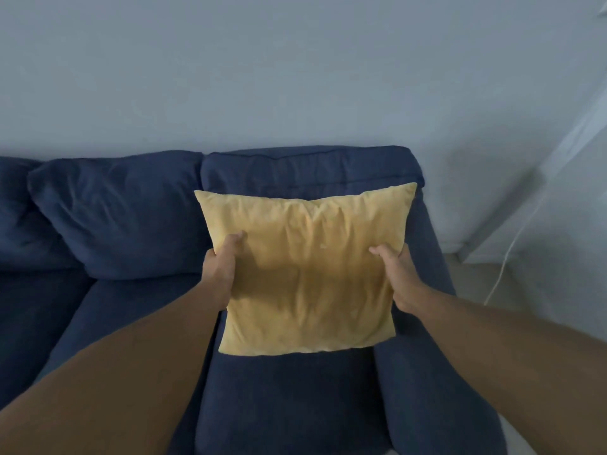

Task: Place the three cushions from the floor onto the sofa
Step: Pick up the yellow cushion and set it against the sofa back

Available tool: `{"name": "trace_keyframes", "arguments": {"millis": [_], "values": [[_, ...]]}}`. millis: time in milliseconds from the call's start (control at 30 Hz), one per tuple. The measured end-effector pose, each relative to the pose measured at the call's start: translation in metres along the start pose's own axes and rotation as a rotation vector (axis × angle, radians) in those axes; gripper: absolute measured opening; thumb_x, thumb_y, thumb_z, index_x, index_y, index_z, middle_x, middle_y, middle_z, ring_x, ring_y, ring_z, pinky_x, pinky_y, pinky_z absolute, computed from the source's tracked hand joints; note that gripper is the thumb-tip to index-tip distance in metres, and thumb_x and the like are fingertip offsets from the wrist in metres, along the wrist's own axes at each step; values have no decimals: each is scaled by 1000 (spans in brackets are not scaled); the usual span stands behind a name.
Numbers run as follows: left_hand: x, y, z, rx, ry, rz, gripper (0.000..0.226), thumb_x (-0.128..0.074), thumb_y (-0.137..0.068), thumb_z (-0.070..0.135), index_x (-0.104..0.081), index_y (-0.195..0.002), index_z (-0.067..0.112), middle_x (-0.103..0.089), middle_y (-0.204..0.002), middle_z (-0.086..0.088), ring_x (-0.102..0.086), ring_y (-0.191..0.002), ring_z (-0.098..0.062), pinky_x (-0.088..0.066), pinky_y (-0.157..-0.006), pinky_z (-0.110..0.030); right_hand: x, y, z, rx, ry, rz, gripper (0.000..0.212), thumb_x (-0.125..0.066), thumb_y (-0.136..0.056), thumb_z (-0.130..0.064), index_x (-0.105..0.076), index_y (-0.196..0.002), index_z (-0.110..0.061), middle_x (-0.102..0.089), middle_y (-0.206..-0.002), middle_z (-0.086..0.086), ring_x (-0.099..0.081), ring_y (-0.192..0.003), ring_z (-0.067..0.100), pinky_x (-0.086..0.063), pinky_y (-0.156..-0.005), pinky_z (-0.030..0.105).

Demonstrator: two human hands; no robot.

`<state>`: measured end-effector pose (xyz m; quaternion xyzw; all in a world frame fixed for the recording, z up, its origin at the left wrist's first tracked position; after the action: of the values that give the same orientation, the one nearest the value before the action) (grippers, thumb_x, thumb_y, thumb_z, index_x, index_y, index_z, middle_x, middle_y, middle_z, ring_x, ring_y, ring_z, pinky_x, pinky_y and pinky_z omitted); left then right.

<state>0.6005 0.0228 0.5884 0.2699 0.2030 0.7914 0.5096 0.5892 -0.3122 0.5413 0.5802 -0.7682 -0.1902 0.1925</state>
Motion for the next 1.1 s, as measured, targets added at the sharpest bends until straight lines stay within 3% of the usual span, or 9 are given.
{"name": "trace_keyframes", "arguments": {"millis": [267, 367, 533, 667, 833, 967, 1100], "values": [[-22, -63, -17, 39, -51, -18, 79, -63, -92, 63, -43, -154, 19, -50, -134, -1, -48, -116, -26, -39, -94, -44, -17, -56, 23, -33, 14, 4, 46, -67, -97, -30, -47, -139, -30, -59, -127, -10, -55, -113, 11, -39, -98, 43], [-32, -93, -23, 52, -61, -41, 91, -66, -86, 66, -39, -159, 19, -51, -145, -4, -51, -127, -28, -44, -106, -47, -20, -76, 30, -30, 17, 13, 43, -68, -96, -32, -51, -135, -34, -61, -129, -9, -58, -118, 14, -43, -102, 45], [-42, -141, -32, 116, -56, -86, 100, -68, -67, 76, -47, -152, 29, -56, -142, -1, -55, -128, -31, -44, -113, -56, -29, -110, 43, -41, 4, 47, 47, -68, -97, -35, -51, -142, -35, -63, -132, -10, -59, -119, 13, -44, -108, 47], [-45, -176, -42, 129, -61, -68, 75, -62, -84, 67, -50, -148, 31, -58, -137, 0, -56, -122, -29, -46, -111, -53, -36, -128, 59, -135, 2, 13, 47, -64, -96, -41, -48, -141, -43, -59, -133, -16, -57, -122, 17, -40, -112, 65], [-54, -197, -54, 75, -88, -59, 65, -64, -94, 52, -46, -149, 23, -59, -137, -2, -59, -122, -29, -49, -110, -55, -42, -144, 75, -203, -35, 7, 46, -65, -95, -41, -47, -137, -48, -52, -144, -12, -48, -135, 28, -32, -112, 81], [-62, -203, -61, 8, -94, -20, 59, -62, -96, 49, -48, -149, 25, -62, -132, 2, -61, -119, -25, -50, -108, -49, -44, -150, 86, -163, -16, 19, 40, -67, -92, -49, -50, -128, -52, -58, -137, -17, -54, -131, 23, -35, -112, 77], [-66, -200, -68, -15, -17, 32, 32, -60, -98, 46, -56, -125, 28, -60, -108, 10, -59, -100, -14, -45, -93, -38, -41, -151, 85, -33, -10, 50, 24, -63, -101, -37, -54, -121, -47, -64, -128, -17, -61, -117, 12, -49, -109, 61]]}}
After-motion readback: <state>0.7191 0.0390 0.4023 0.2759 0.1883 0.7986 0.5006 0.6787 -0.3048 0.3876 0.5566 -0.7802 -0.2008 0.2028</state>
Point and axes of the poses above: each hand's wrist, its own y-axis away from the middle knuckle, its own x-axis out of the back of the hand, z = x × y, the point moved 3 cm from there along -y, towards the middle knuckle
